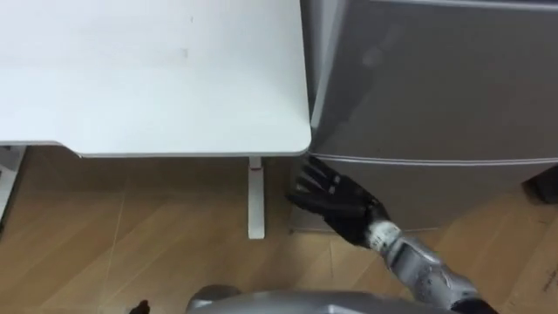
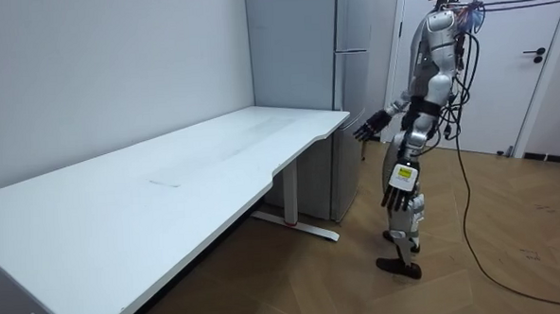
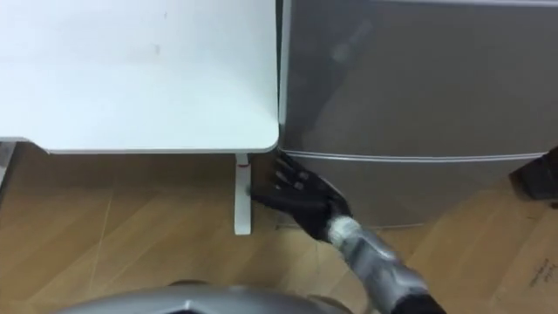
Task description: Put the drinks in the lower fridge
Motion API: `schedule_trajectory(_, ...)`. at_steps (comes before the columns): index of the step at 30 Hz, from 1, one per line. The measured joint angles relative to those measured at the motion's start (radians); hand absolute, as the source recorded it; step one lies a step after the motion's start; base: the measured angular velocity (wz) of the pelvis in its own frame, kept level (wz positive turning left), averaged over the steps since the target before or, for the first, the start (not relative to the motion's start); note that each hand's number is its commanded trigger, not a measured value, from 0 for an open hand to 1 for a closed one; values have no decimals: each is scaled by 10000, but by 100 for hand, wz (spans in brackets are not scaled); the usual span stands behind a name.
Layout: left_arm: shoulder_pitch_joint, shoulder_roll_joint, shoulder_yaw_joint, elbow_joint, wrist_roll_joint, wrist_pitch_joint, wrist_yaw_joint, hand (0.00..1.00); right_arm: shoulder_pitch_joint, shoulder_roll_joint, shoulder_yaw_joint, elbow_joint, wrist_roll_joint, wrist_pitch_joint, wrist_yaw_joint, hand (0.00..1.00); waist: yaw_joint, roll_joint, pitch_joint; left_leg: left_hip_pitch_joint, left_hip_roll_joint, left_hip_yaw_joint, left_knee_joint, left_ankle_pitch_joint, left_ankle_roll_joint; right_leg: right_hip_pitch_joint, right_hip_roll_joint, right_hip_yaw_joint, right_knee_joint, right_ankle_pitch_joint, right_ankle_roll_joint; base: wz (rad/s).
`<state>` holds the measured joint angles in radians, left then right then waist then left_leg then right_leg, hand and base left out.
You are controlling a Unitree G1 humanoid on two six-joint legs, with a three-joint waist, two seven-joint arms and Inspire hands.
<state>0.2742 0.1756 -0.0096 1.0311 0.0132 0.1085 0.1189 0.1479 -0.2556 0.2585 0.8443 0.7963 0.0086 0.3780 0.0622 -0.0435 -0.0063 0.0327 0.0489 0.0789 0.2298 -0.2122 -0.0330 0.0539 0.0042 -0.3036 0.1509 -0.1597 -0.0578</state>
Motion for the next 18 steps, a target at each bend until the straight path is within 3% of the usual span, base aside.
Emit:
schedule_trajectory(3,9,94,362,-46,-3,-54,129,0,160,-100,-883,1997,-1115,20,-406,0,-85,-177,20,62,-35,14,-121,11,19,8,-39,34,27,-68,30,3)
schedule_trajectory(7,-76,103,477,-54,-12,-244,242,0,318,29,-1302,3342,-1917,46,-848,0,-258,-278,31,178,-40,23,-200,11,19,137,-25,87,4,-80,39,-4)
schedule_trajectory(14,-311,55,562,53,-15,-694,151,0,138,413,-2081,3996,-3306,59,-1211,0,-330,-217,50,360,-49,19,-267,7,24,144,-7,282,2,-127,44,-7)
schedule_trajectory(18,-58,-72,707,72,-8,-699,170,0,-112,525,-2140,4353,-3563,56,-1485,0,-328,-145,68,370,-52,-7,-268,-9,43,169,-3,259,-8,-129,49,0)
